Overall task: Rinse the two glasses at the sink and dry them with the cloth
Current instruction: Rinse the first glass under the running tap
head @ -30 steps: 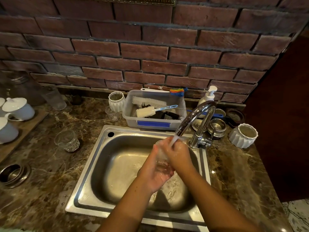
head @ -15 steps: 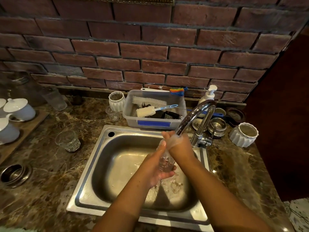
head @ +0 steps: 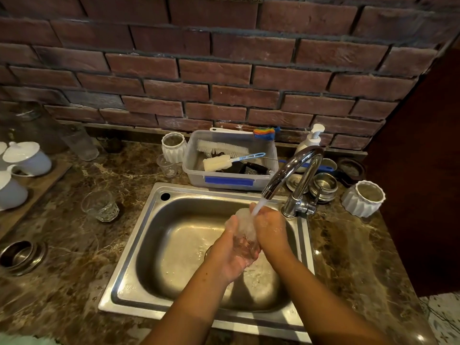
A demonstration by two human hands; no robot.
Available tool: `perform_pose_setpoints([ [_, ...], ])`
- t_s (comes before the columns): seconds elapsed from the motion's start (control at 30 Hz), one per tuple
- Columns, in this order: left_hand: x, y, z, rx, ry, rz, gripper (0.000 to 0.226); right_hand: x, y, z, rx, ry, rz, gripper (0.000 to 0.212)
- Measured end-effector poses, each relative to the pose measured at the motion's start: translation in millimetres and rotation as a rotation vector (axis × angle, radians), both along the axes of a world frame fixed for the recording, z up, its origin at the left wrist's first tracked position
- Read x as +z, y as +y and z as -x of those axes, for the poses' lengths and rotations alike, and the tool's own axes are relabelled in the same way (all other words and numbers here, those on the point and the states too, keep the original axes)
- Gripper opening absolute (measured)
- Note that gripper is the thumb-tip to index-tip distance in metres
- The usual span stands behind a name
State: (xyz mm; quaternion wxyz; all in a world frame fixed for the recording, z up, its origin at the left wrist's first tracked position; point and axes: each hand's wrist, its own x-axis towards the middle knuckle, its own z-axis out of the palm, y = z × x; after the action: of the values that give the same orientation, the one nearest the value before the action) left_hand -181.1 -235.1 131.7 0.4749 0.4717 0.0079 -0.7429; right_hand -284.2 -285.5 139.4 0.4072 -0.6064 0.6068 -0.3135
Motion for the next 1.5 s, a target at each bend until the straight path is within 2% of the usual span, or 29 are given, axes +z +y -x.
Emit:
perform_pose_setpoints([
  [0.07, 0.2, -2.4, 0.9, 0.032, -0.003, 0.017, 0.048, -4.6, 7.1, -3.0, 0.027, -0.008, 0.01, 0.024],
  [0.1, 3.3, -3.5, 1.1, 0.034, -0.004, 0.021, 0.048, -6.6, 12.7, -4.7, 0.046, -0.023, 0.006, 0.028],
  [0.17, 4.3, -5.3, 0.2, 0.012, -0.047, 0.022, 0.047, -8.7, 19.9, -8.5, 0.059, 0.039, 0.032, 0.051],
  [0.2, 3.9, -5.0, 0.3, -0.008, -0.057, 0.033, 0.047, -6.5, 19.7, -8.8, 0.057, 0.049, 0.046, 0.052],
  [0.27, -0.1, -3.1, -1.5, -0.033, -0.014, 0.043, 0.049, 2.0, 9.8, -5.7, 0.034, 0.037, 0.046, 0.033],
  [0.37, -0.7, 2.4, -1.6, -0.003, 0.061, 0.036, 0.052, 17.5, -9.4, -0.2, 0.032, 0.001, -0.051, 0.04],
  [0.43, -1.7, 3.8, -0.3, 0.014, 0.051, 0.052, 0.051, 18.1, -12.6, -1.5, -0.011, -0.09, -0.106, 0.04],
  [0.53, -8.3, 4.9, 0.1, 0.032, -0.007, 0.093, 0.051, 9.3, -3.5, -9.5, -0.153, -0.335, -0.261, 0.029],
  [0.6, -12.8, 4.9, 0.0, 0.028, -0.042, 0.143, 0.051, -2.5, 4.3, -13.6, -0.155, -0.41, -0.353, 0.025],
  [0.67, -12.3, 4.3, 0.3, 0.019, -0.155, 0.197, 0.05, -13.0, 12.6, -15.4, -0.151, -0.513, -0.42, 0.034],
  [0.77, -9.6, 6.1, -2.7, -0.019, -0.349, 0.296, 0.052, -20.2, 25.0, -11.9, -0.108, -0.682, -0.498, 0.07],
  [0.8, -9.7, 7.2, -4.3, -0.046, -0.41, 0.337, 0.051, -22.6, 27.4, -8.1, -0.067, -0.717, -0.5, 0.073],
  [0.87, -12.4, 9.8, -6.9, -0.101, -0.499, 0.395, 0.048, -23.0, 28.1, -1.1, 0.0, -0.771, -0.506, 0.061],
  [0.93, -14.1, 10.6, -8.2, -0.098, -0.48, 0.363, 0.047, -19.5, 26.6, 0.9, 0.007, -0.726, -0.502, 0.056],
  [1.07, -15.7, 9.0, -10.7, -0.097, -0.399, 0.311, 0.051, -7.5, 28.5, 2.9, 0.033, -0.452, -0.391, 0.049],
  [1.17, -10.9, 5.9, -12.1, -0.104, -0.362, 0.291, 0.048, 7.0, 29.3, 14.7, 0.087, -0.289, -0.279, 0.054],
  [1.27, -8.8, 1.3, -8.7, -0.119, -0.385, 0.294, 0.048, 10.6, 26.0, 21.2, 0.081, -0.257, -0.176, 0.062],
  [1.4, -5.4, -4.6, -5.9, -0.073, -0.389, 0.301, 0.05, 2.0, 26.8, 19.6, 0.18, -0.223, -0.207, 0.08],
  [1.5, -7.3, -7.8, -9.2, -0.06, -0.393, 0.317, 0.057, -2.7, 26.9, 26.4, 0.213, -0.282, -0.215, 0.073],
])
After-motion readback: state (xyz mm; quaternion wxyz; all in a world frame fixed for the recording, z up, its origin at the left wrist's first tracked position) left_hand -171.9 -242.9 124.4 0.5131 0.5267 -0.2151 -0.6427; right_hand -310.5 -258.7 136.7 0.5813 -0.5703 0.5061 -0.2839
